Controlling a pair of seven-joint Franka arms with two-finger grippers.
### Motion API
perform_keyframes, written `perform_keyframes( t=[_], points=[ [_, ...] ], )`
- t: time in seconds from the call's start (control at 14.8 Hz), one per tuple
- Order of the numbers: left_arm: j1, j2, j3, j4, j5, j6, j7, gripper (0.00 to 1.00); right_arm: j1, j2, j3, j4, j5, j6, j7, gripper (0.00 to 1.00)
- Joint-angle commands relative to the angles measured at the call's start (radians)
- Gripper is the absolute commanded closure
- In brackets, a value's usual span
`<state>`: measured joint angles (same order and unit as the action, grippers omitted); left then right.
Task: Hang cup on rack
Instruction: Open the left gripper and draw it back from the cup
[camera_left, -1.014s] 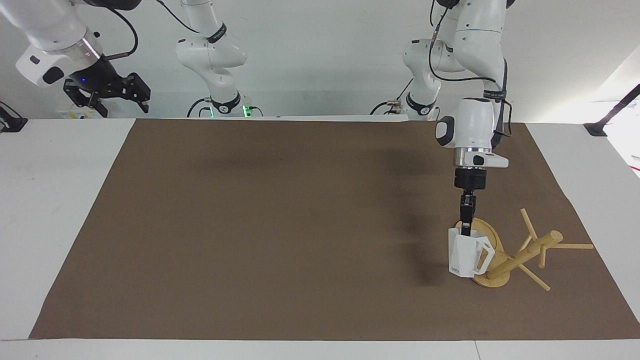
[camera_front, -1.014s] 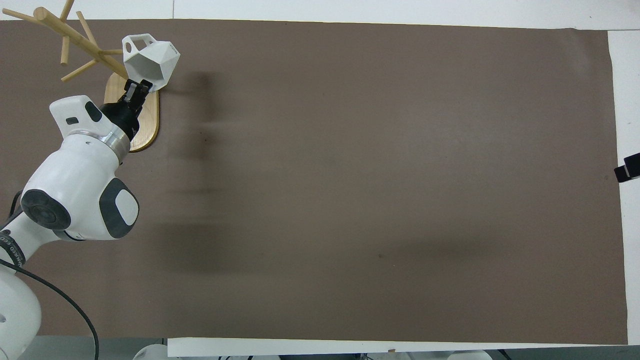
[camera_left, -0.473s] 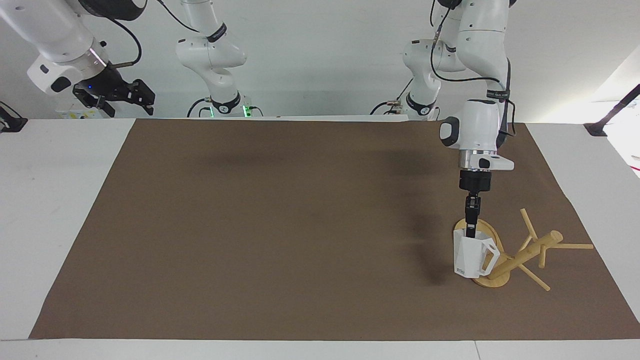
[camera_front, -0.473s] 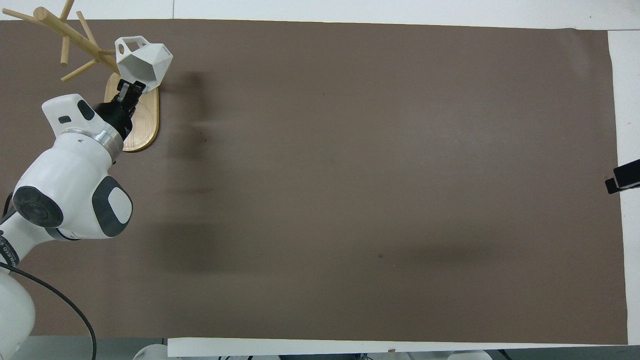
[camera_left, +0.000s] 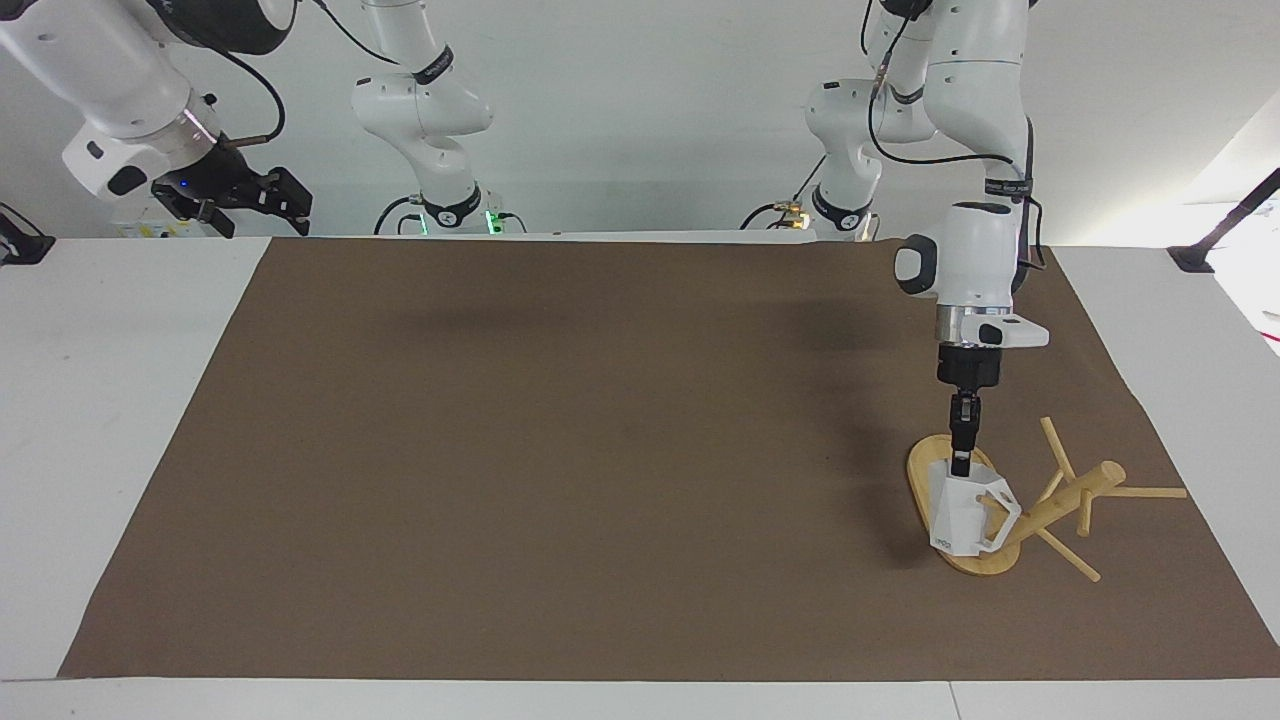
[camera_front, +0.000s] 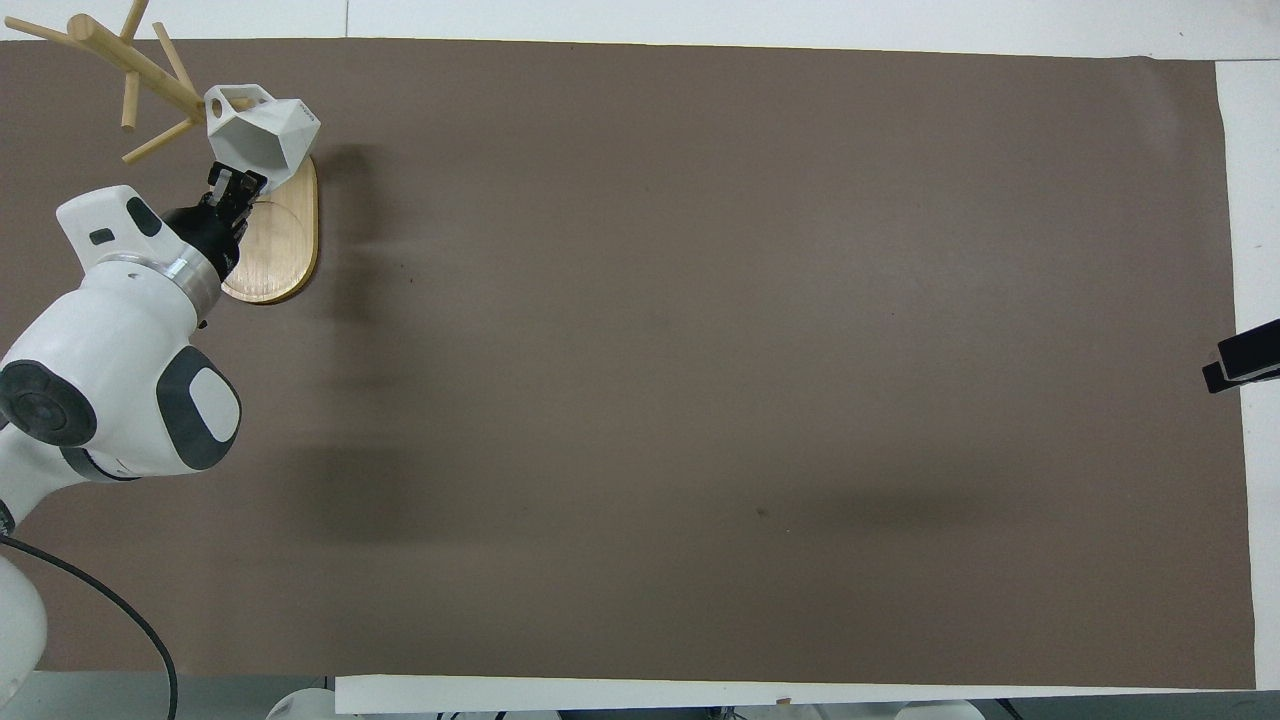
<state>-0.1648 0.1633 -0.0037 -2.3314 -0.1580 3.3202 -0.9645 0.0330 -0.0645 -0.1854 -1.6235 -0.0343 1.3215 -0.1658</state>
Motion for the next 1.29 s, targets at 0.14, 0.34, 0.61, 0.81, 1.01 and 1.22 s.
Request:
perform_keyframes(
  t=[0.14,0.34,0.61,0.81,1.01,1.22],
  points=[
    [0.028,-0.024,-0.007,0.004,0.015,-0.07,0.003,0.92,0.001,-0.021,0.001,-0.027,-0.009,0.021,0.009,0.01],
    [0.041,-0.024,-0.007,0.012,0.015,-0.096,0.001,0.52,0.001,-0.021,0.003,-0.027,-0.009,0.021,0.009,0.01],
    [0.041,-0.095,-0.004,0.017,0.014,-0.261,-0.008,0.18,0.001,-0.021,0.003,-0.027,-0.009,0.021,0.009,0.01],
    [0.045,-0.233,-0.001,0.027,0.014,-0.563,0.001,0.12,0.001,-0.021,0.003,-0.027,-0.009,0.021,0.009,0.01],
    [0.067,-0.304,0.001,0.172,0.026,-0.999,0.051,0.04,0.001,-0.021,0.001,-0.027,-0.009,0.021,0.009,0.01],
    [0.094,-0.292,-0.002,0.396,0.122,-1.422,0.266,0.01,0.001,-0.021,0.003,-0.027,-0.009,0.021,0.009,0.01]
  ],
)
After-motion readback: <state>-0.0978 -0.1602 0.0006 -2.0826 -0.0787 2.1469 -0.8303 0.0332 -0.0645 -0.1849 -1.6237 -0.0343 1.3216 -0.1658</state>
